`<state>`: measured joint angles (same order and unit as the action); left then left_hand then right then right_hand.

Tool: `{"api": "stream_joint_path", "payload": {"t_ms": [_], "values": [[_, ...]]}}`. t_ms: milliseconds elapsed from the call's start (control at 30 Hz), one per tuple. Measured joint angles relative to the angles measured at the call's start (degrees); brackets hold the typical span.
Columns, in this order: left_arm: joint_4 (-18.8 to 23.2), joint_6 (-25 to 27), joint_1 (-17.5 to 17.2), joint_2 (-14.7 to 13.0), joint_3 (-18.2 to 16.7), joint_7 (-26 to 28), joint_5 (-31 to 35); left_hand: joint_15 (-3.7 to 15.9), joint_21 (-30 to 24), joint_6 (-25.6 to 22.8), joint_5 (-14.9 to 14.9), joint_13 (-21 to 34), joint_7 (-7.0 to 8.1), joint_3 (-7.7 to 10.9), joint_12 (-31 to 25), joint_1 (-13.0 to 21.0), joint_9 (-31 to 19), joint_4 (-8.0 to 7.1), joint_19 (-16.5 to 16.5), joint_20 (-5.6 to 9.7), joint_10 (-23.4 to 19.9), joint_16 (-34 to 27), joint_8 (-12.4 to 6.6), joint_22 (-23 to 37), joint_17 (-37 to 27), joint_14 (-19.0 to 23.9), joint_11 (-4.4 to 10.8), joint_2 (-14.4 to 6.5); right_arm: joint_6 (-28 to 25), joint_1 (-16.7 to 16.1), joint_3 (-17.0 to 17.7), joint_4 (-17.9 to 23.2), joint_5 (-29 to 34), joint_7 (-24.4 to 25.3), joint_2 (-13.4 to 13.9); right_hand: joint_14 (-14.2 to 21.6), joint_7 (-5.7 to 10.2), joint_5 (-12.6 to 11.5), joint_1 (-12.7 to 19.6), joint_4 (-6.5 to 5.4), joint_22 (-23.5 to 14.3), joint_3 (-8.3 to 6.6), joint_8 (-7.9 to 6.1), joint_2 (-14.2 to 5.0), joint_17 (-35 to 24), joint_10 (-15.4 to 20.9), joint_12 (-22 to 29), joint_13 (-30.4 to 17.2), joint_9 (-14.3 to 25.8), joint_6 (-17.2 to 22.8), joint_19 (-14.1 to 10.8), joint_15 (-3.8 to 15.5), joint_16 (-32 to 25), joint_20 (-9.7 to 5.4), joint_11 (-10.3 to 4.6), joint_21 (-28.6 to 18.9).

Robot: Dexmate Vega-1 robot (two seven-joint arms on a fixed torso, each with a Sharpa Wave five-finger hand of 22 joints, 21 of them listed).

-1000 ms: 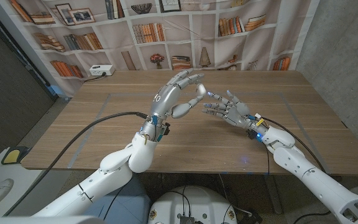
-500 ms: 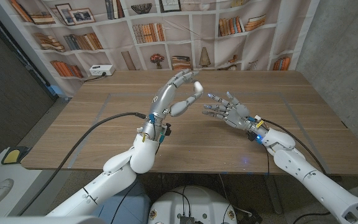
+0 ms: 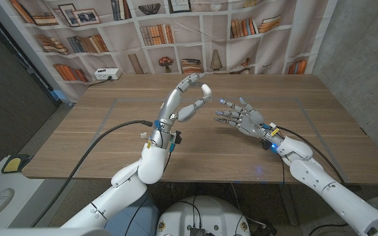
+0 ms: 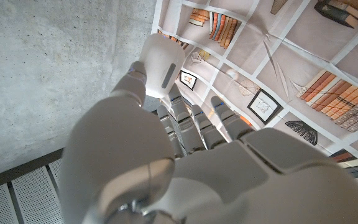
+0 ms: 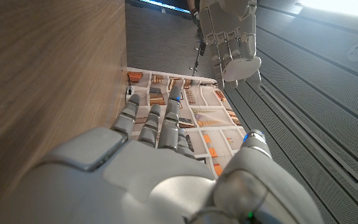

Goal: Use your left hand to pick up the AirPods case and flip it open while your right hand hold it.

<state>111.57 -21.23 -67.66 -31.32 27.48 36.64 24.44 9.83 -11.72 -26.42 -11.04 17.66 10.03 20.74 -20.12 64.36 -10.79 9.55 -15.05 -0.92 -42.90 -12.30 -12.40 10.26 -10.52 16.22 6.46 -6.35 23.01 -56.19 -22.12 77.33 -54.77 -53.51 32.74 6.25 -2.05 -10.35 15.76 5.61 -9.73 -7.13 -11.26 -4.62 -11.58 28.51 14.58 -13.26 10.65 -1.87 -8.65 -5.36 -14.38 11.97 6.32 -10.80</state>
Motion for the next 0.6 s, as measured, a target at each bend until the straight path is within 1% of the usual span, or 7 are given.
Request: {"api": "stream_joint_path", "payload": {"t_ms": [267,300,467,600], "values": [[-0.5,-0.7,-0.8,1.4,-0.7,-1.1,-2.4,0.00,0.0,-0.2,0.0,0.0,-0.20,-0.17,0.2,0.4,0.0,0.17,0.0,0.00,0.0,0.0,0.00,0.0,0.0,0.6,0.00,-0.4,0.1,-0.4,0.0,0.5,-0.1,0.3,0.2,0.0,0.00,0.0,0.0,0.00,0.0,0.00,0.00,0.00,0.0,0.0,0.0,0.0,0.0,0.0,0.0,0.00,0.0,0.00,0.00,0.0],[-0.6,-0.8,-1.0,1.6,-0.8,-1.2,-2.7,0.00,0.0,-0.2,0.0,0.0,-0.20,-0.40,0.2,0.4,0.0,0.07,0.0,0.00,0.0,0.0,0.00,0.0,0.0,0.6,-0.01,-0.4,0.1,-0.4,0.0,0.5,-0.1,0.3,0.3,0.0,0.00,0.0,0.0,0.00,0.0,0.00,0.00,0.00,0.0,0.0,0.0,0.0,0.0,0.0,0.0,0.01,0.0,0.00,0.00,0.0],[-0.7,-1.2,-1.3,2.3,-1.1,-1.9,-4.1,0.00,0.0,-0.2,0.0,0.0,-0.20,-0.47,0.0,0.4,0.0,0.01,0.0,0.00,-0.3,0.0,0.00,0.0,0.0,0.6,-0.32,-0.4,0.1,-0.5,0.0,0.6,-0.1,0.3,0.3,0.0,0.00,0.0,0.0,0.00,0.0,0.00,0.00,0.00,0.0,0.0,0.0,0.0,0.0,0.0,0.0,0.01,0.0,0.00,0.00,0.0],[-0.8,-1.5,-1.5,2.7,-1.2,-2.5,-5.2,0.00,0.0,-0.2,0.0,0.0,-0.20,-0.47,0.0,0.4,0.0,0.01,0.2,-0.16,-0.3,0.0,0.34,0.0,0.0,0.6,-0.32,-0.4,0.1,-0.6,-0.1,0.6,-0.1,0.3,0.3,0.0,0.00,0.0,0.0,0.00,0.0,0.00,0.00,0.00,0.0,0.0,0.0,0.0,0.0,0.0,0.0,0.01,0.0,0.00,0.00,0.0]]}}
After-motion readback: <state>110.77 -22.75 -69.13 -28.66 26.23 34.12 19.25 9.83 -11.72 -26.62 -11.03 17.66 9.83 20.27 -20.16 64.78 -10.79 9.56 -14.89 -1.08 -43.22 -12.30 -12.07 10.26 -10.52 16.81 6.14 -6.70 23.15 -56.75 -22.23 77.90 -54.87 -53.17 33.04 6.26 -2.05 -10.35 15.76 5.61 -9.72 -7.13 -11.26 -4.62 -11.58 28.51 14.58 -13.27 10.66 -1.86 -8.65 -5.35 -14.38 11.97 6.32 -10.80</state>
